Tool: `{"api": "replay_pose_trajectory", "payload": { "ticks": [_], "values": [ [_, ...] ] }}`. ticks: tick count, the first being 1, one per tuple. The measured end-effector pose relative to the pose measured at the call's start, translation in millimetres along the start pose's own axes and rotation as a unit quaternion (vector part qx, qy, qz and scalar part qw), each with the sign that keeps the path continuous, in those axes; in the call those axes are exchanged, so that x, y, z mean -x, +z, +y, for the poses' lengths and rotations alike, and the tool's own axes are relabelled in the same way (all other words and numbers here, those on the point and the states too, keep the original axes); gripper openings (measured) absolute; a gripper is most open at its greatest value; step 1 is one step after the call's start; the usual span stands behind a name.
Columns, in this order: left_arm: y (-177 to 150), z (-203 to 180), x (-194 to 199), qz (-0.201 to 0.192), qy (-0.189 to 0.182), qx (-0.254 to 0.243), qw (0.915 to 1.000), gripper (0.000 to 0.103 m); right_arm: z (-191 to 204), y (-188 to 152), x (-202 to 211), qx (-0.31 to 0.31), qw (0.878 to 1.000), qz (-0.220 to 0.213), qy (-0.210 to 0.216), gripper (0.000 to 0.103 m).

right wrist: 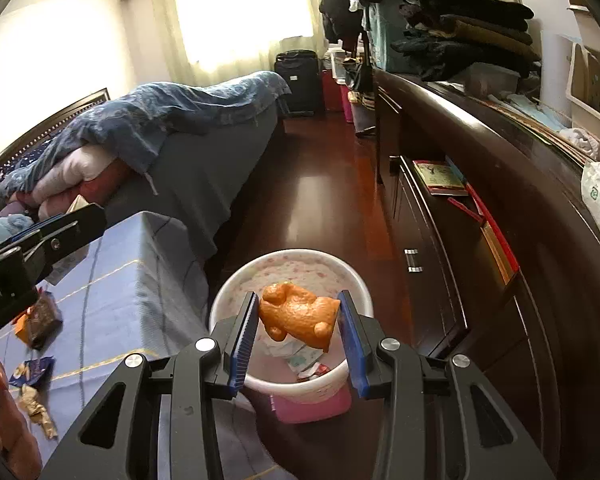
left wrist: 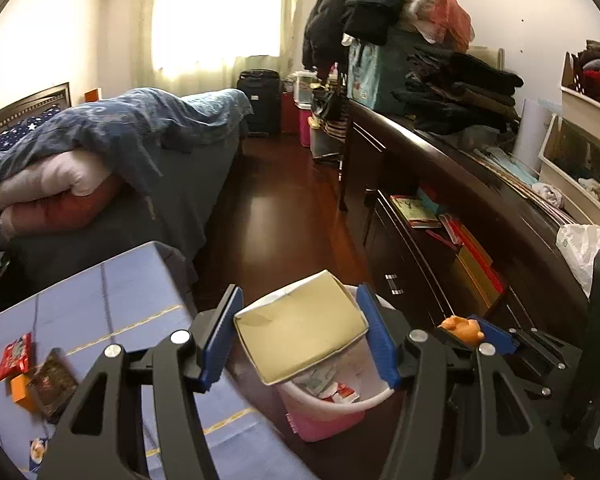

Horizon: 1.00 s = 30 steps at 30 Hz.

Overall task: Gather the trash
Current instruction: 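Carry soap bar and orange toy to the wastebasket and release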

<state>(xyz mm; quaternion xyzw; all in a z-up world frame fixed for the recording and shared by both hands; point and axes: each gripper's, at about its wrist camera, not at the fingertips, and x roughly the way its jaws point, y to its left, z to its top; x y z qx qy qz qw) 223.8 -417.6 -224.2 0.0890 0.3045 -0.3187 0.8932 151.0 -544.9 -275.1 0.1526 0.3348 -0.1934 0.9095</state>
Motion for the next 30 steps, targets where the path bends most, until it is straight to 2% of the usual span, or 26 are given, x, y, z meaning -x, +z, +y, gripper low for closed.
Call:
{"api": "replay_pose_trajectory", "payload": {
  "ticks": [7,14,25,26,27,28,30],
  "values": [
    [4,-7,-42,0.021,-0.004,0.002,0.9998,0.059,-14,2,-34,-0.007,1.0,0.02,-0.011,0.041],
    [1,-6,-94,0.063,-0.012,0.013,0.9979,0.059,-16,-5,-66,-0.007,0.999,0.044,-0.016,0.041],
    [-10,9,-146,0.113,-0.034,0.045,0.992,0.061,-11,-9,-107,0.008,0.997,0.071,-0.02,0.041],
    [-11,10,-148,0.114,-0.036,0.048,0.9918,0.066,-10,-9,-110,0.01,0.997,0.07,-0.022,0.041],
    [-10,12,-149,0.113,-0.039,0.051,0.9915,0.076,-10,-10,-111,0.011,0.997,0.067,-0.024,0.048],
    [-10,14,-148,0.109,-0.045,0.055,0.9915,0.081,-10,-10,-113,0.012,0.997,0.066,-0.027,0.056],
    [-7,18,-142,0.095,-0.049,0.061,0.9924,0.088,-9,-10,-116,0.014,0.998,0.061,-0.031,0.057]
  ]
}}
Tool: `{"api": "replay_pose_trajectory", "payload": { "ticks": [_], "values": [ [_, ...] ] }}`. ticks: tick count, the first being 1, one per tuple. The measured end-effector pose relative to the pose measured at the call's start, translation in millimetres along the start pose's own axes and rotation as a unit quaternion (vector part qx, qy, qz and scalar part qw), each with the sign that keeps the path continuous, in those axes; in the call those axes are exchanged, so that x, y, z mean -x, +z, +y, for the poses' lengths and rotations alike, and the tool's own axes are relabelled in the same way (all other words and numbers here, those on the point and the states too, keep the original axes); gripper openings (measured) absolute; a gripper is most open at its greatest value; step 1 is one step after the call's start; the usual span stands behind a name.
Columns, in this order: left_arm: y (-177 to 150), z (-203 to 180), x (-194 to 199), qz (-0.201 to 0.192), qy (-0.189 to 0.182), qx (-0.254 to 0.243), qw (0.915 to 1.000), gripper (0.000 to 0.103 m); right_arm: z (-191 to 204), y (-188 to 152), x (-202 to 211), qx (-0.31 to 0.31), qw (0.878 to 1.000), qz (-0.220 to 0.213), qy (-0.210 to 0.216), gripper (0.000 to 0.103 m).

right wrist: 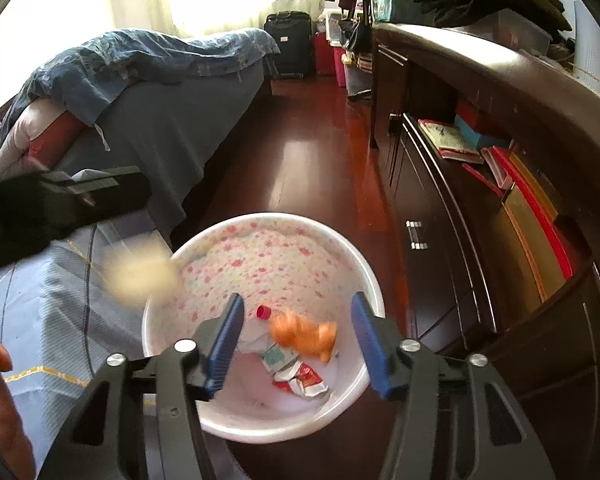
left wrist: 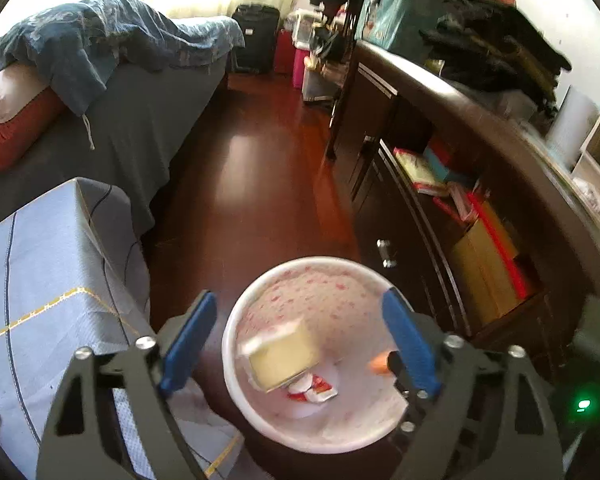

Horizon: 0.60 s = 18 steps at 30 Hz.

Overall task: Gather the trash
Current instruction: 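Carry soap bar and orange toy to the wastebasket and release, then grasp the dark coffee packet with left tool while right grasps crumpled tissue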

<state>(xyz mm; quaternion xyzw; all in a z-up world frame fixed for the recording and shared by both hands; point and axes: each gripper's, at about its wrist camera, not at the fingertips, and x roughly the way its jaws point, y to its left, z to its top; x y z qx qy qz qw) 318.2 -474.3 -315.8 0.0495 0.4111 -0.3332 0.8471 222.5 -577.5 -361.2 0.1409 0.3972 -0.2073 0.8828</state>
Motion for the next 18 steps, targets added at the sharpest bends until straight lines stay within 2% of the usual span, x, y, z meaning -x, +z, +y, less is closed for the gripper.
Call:
{"api": "replay_pose_trajectory", "payload": {
  "ticks": [3,9,11,14,18],
  "values": [
    [3,3,8,-0.014,0.005,0.003,0.9999,0.094,0,-1,-3,-0.002,1.0,0.005,-0.004,0.057],
    [6,12,29,-0.025,0.009,0.019,0.9995,0.094,7,-3,5,0.0,1.0,0.009,-0.004,0.061],
    [4,17,39,-0.028,0.024,0.018,0.9992,0.095,12,-4,11,0.003,1.0,0.008,-0.003,0.063],
    [-4,31,63,-0.036,0.062,0.02,0.9972,0.098,23,-5,26,0.01,1.0,0.003,0.005,0.067],
    [-21,70,104,-0.05,0.139,0.05,0.9878,0.099,50,-8,50,0.031,0.999,-0.006,0.034,0.073]
  ]
}}
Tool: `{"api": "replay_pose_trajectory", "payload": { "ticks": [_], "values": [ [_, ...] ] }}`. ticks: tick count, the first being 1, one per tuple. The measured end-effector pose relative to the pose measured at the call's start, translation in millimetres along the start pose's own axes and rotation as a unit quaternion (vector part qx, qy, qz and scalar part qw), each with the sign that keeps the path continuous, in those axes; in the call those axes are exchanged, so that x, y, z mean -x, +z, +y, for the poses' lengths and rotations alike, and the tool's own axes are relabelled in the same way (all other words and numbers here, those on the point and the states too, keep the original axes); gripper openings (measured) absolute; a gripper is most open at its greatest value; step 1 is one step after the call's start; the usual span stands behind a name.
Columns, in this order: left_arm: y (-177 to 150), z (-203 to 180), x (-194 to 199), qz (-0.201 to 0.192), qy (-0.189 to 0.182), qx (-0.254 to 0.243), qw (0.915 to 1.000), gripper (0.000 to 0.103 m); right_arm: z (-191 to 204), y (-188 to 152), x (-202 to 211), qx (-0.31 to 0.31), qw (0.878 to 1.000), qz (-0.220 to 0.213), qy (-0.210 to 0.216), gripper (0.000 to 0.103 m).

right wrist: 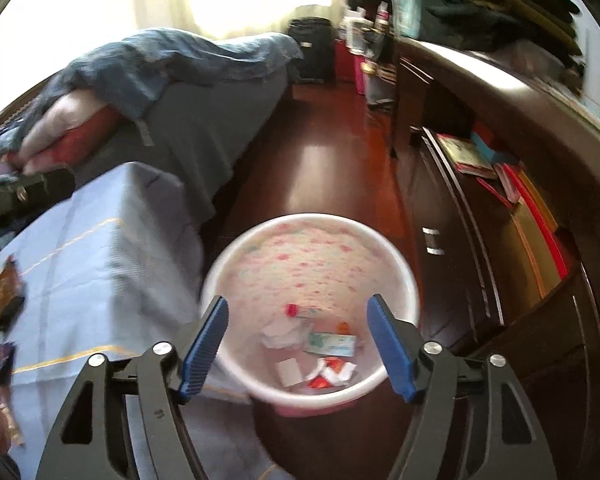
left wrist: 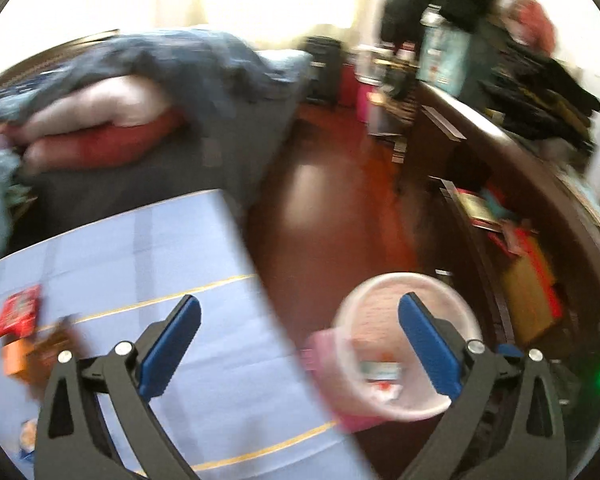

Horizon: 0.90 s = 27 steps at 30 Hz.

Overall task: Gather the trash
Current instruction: 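Grasp the dark coffee packet with left tool while right grasps crumpled tissue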

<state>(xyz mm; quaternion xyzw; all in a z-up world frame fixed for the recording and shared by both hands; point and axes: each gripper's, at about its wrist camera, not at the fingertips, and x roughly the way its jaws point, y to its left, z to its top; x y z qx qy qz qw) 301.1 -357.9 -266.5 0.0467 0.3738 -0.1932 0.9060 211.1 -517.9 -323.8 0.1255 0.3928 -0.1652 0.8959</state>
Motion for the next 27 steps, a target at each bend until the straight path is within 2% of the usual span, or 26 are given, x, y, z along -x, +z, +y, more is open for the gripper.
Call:
{"api": "replay_pose_trajectory", "payload": {
  "ticks": [3,5,9,12,16,20,23,25,27],
  "values": [
    [-9,45,12,0.01,0.062,0.041,0.9972,0.099,28,-2,15,0.025,0.999,-0.007,0.027,0.073],
    [-15,75,17,0.017,0.095,0.077,0.9923,0.099,49,-4,23,0.045,0.998,-0.01,0.045,0.073],
    [-31,133,19,0.044,0.145,0.167,0.9741,0.099,83,-8,33,0.077,0.995,-0.013,0.067,0.073],
    [-41,159,14,0.059,0.163,0.206,0.9631,0.099,101,-9,38,0.092,0.993,-0.014,0.077,0.073],
    [-45,174,-6,0.082,0.169,0.222,0.9567,0.099,118,-8,45,0.107,0.991,-0.019,0.084,0.073],
    [-43,177,-29,0.103,0.175,0.213,0.9556,0.099,133,-6,50,0.121,0.988,-0.023,0.089,0.073],
    [-44,182,-43,0.12,0.165,0.219,0.9544,0.099,141,-6,51,0.131,0.987,-0.023,0.093,0.073],
    [-42,183,-48,0.123,0.169,0.208,0.9556,0.099,149,-6,50,0.137,0.986,-0.021,0.095,0.073],
    [-41,188,-46,0.114,0.154,0.213,0.958,0.096,155,-7,49,0.142,0.985,-0.02,0.098,0.073]
  ]
}}
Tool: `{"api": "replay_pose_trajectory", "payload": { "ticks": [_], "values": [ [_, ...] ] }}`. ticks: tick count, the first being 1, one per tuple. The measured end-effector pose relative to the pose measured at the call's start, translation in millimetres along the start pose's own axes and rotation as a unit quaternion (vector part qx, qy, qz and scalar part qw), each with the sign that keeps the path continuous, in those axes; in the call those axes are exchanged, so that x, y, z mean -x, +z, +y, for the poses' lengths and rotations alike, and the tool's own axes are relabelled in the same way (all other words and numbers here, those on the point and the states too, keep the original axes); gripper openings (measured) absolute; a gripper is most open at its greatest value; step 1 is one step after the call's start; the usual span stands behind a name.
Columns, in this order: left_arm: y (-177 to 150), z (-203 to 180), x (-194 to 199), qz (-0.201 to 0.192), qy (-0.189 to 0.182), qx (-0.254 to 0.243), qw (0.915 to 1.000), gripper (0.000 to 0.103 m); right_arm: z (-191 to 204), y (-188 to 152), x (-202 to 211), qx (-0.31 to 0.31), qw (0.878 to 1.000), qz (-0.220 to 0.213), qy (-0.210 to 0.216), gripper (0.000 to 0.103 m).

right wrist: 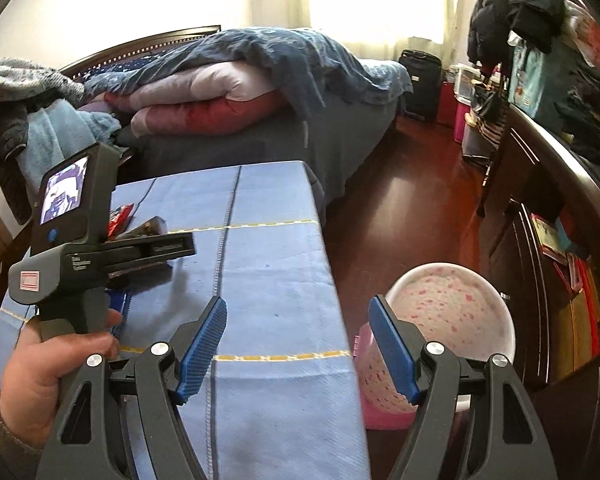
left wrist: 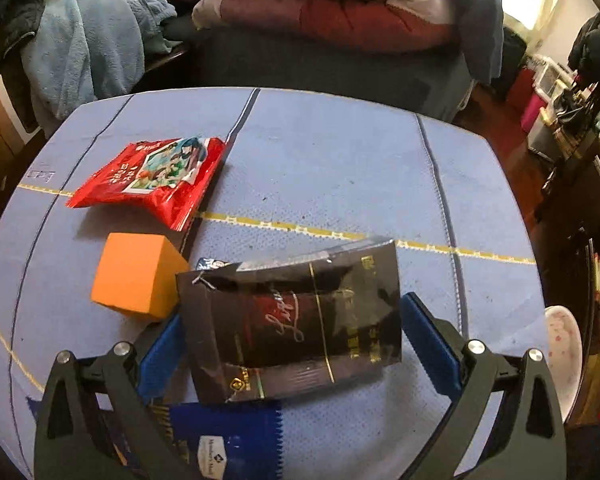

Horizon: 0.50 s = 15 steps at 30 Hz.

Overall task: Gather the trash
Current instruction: 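Grasp the dark coffee packet with left tool while right grasps crumpled tissue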

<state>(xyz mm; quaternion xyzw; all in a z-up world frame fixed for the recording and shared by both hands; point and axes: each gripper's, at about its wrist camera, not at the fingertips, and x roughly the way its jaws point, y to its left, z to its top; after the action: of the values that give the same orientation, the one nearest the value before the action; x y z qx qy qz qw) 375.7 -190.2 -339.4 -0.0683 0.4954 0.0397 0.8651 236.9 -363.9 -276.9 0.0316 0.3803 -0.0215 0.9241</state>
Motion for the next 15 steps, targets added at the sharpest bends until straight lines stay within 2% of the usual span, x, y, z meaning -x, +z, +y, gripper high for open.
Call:
{"api": "replay_pose_trajectory", "payload": {
  "ticks": [2,3,5,9,12,15],
  "values": [
    [1,5,3,-0.007,-0.013,0.002,0.9999,0.087,7,1,-1,0.006,1.0,0.002,0.003,0.073],
    [2,9,5,-0.004,-0.034,0.009,0.9994,0.086,12,1,-1,0.009,1.0,0.003,0.006,0.073],
    [-1,14,9,-0.001,-0.054,0.016,0.9984,0.086,20,1,-1,0.015,1.0,0.005,0.01,0.073],
    [1,33,41,-0.027,-0.087,0.016,0.9957,0.086,36,0,0,0.025,0.999,0.008,0.021,0.073],
    [4,50,67,-0.055,-0.095,0.008,0.9939,0.086,54,-2,1,0.032,0.999,0.014,0.038,0.073],
    [7,75,92,-0.084,-0.088,0.009,0.9925,0.086,73,-6,1,0.04,0.997,0.023,0.06,0.073]
  ]
}}
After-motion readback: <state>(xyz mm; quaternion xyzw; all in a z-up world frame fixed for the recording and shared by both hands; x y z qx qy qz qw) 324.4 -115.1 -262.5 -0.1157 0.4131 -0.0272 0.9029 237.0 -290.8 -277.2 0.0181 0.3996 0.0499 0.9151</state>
